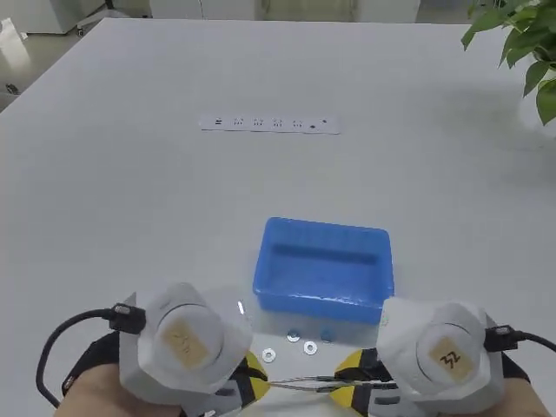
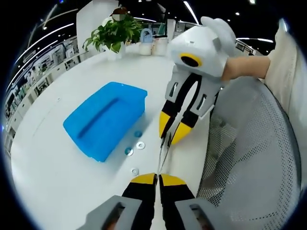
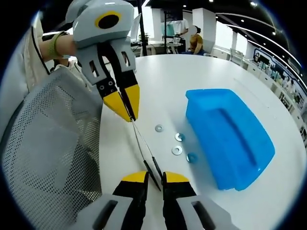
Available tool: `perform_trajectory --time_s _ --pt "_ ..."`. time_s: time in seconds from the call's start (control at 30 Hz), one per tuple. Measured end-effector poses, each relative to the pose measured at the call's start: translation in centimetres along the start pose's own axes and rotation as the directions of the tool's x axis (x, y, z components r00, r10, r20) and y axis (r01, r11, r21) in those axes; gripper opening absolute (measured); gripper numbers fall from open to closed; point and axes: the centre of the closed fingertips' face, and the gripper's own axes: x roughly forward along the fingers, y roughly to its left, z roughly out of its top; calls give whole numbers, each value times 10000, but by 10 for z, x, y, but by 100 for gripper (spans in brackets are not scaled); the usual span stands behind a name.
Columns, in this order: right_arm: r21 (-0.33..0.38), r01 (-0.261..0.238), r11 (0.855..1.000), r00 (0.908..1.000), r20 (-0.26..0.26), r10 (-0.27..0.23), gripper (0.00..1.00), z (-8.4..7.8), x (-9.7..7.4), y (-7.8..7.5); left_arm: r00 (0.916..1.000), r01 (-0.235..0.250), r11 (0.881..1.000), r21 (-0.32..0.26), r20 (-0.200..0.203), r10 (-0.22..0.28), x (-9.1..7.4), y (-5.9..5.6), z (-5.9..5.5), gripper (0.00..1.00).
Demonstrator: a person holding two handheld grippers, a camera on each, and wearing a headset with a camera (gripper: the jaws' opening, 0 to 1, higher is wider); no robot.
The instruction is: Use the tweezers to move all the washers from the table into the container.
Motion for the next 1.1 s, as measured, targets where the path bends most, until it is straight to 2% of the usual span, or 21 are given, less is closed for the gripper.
perform_trajectory --time_s 0.1,0.17,0.23,0.33,0.43,0.5,0.57,0.67,0.73,0.77,0.83,0.97,1.1 --pt "-150 76 9999 9995 315 -71 9 4 -3 -2 9994 164 9975 683 296 -185 -4 -6 19 0" --pt "-257 8 9997 9989 476 4 9 6 -5 -2 9996 72 9952 977 279 -100 -4 -7 27 0" --pt "-308 13 9995 9990 450 1 9 4 -5 -2 9998 204 9907 1346 53 -213 -2 -9 30 0" --pt "-397 -73 9992 9986 513 93 8 5 -5 1 10000 80 9832 1825 11 -84 -3 -8 38 0" --pt "-483 -101 9988 9979 633 131 0 7 -5 4 10000 25 9787 2054 38 -33 -5 -7 44 0" --pt "-475 -13 9989 9983 577 41 0 6 -4 3 10000 50 9771 2129 58 -64 -4 -6 45 0" --pt "-239 136 9996 9988 478 -124 6 2 -2 0 9999 -3 9818 1898 -103 23 1 0 35 0" --pt "-371 103 9993 9988 486 -85 5 3 -3 2 9984 216 9949 985 -536 -164 5 0 10 0" --pt "-392 109 9992 9989 466 -91 7 2 -4 2 9977 143 9963 853 -679 -85 8 3 -1 0" --pt "-367 109 9993 9990 443 -93 7 2 -4 2 9950 152 9962 853 -999 -67 10 3 -11 0" --pt "-293 140 9995 9991 409 -128 9 1 -3 1 9908 170 9963 848 -1355 -53 15 2 -24 4" --pt "-213 167 9996 9989 442 -157 10 1 -4 1 9883 70 9972 748 -1523 44 23 1 -35 6" --pt "-180 202 9996 9988 442 -194 11 1 -4 1 9825 176 9946 1028 -1862 18 28 0 -41 6"
